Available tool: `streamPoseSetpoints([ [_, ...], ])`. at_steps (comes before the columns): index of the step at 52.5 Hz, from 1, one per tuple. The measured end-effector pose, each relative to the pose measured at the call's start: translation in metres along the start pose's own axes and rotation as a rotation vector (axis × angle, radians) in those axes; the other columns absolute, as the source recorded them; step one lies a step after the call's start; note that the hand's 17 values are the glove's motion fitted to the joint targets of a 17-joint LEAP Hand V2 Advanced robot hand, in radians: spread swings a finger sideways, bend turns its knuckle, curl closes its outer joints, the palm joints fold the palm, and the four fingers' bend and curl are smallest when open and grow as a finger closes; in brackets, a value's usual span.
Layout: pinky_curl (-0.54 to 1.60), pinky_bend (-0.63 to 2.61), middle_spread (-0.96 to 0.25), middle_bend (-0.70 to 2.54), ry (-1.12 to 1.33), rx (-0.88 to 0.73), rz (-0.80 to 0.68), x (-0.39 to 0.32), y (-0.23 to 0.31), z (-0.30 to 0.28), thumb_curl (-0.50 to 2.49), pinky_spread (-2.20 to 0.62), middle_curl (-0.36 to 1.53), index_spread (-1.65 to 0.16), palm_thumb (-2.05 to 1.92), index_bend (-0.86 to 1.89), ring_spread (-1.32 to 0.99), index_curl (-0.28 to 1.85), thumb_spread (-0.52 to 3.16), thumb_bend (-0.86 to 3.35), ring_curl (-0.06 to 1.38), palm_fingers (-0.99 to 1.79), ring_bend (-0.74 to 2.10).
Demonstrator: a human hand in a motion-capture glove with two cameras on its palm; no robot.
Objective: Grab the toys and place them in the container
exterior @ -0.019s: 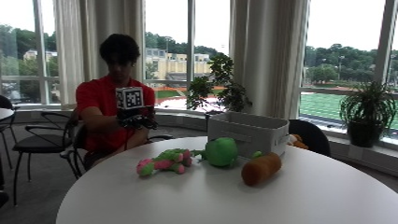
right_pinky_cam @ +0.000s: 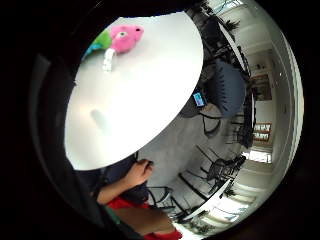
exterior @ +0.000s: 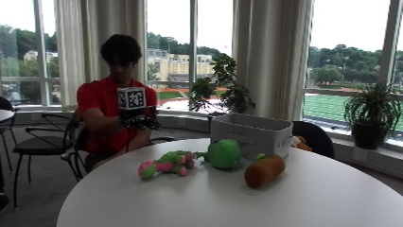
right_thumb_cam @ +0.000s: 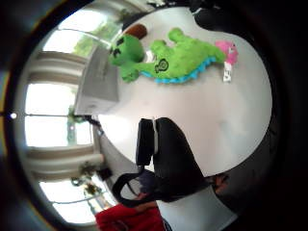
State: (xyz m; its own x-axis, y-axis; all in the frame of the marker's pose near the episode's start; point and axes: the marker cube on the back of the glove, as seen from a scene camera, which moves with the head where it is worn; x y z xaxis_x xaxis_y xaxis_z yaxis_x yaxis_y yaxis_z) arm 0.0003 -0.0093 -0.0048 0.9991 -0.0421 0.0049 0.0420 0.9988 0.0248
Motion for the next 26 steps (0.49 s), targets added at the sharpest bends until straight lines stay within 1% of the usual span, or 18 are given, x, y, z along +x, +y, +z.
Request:
streamPoseSetpoints([
  [4,0.12,0.4,-0.1,0.17,-0.016,0.006,-0.028,-0.004,-0.002,-0.005,0.05,0.02,0.06,-0.22,0.0,0.34,-0.09,0.12,0.73,0.0,0.02,0.05,0.15],
  [10,0.16,0.43,-0.13,0.18,-0.028,-0.004,-0.035,-0.016,0.005,-0.006,0.1,0.03,0.1,-0.28,-0.02,0.36,-0.12,0.17,0.99,-0.01,0.04,0.01,0.17],
  [18,0.2,0.45,-0.14,0.19,-0.029,-0.015,-0.057,-0.021,0.003,-0.004,0.15,0.03,0.15,-0.32,-0.03,0.37,-0.14,0.22,1.15,-0.03,0.07,-0.02,0.18],
  [26,0.23,0.45,-0.15,0.18,-0.026,-0.039,-0.065,-0.017,0.003,-0.001,0.18,0.04,0.19,-0.34,-0.03,0.36,-0.15,0.26,1.22,-0.03,0.09,-0.03,0.18],
])
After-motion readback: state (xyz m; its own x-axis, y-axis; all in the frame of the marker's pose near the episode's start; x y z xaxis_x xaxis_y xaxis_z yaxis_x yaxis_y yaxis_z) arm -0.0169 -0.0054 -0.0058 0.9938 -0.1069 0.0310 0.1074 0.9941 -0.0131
